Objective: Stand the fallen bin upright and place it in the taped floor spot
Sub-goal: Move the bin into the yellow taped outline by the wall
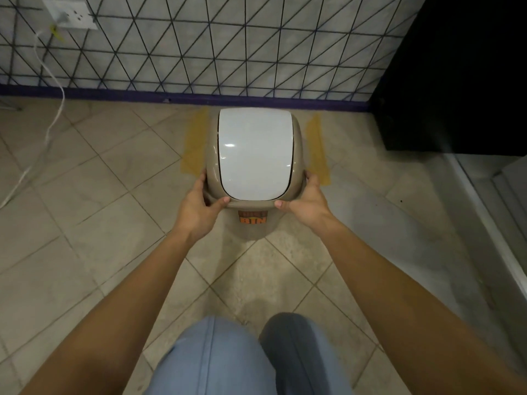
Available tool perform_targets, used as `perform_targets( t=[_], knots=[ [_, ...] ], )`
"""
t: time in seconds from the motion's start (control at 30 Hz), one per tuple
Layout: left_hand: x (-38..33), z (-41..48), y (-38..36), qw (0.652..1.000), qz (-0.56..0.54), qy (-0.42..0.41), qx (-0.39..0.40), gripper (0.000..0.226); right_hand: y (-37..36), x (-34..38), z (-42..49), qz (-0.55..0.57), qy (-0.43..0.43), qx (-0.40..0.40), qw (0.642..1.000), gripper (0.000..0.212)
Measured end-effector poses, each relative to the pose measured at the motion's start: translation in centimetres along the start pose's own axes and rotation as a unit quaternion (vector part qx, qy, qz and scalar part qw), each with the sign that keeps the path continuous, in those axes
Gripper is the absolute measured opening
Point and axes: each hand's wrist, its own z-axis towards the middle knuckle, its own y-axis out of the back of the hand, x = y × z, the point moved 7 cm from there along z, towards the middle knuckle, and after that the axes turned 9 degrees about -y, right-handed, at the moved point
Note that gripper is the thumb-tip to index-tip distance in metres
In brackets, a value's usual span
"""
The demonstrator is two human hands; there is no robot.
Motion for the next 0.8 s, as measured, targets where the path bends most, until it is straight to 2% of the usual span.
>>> perform_targets(
  t=[0.47, 0.6, 0.7, 0.8],
  knots=[
    [-0.4, 5.6, -0.1, 0.999, -0.031, -0.013, 0.010, 0.079, -0.2, 2.3, 4.5, 0.049, -0.009, -0.009, 0.999, 0.099],
    [-0.6, 6.4, 0.2, 0.999, 0.006, -0.047, 0.019, 0.085, 0.4, 3.4, 4.9, -0.030, 0.031, -0.027, 0.999, 0.105],
    [-1.6, 7.3, 0.4, 0.992, 0.049, -0.114, 0.016, 0.098, 0.7, 4.8, 5.3, -0.126, 0.104, -0.037, 0.986, 0.113],
    [-2.4, 8.3, -0.2, 0.981, 0.086, -0.171, 0.009, 0.101, 0.9, 5.8, 6.4, -0.157, 0.154, -0.032, 0.975, 0.115]
  ],
)
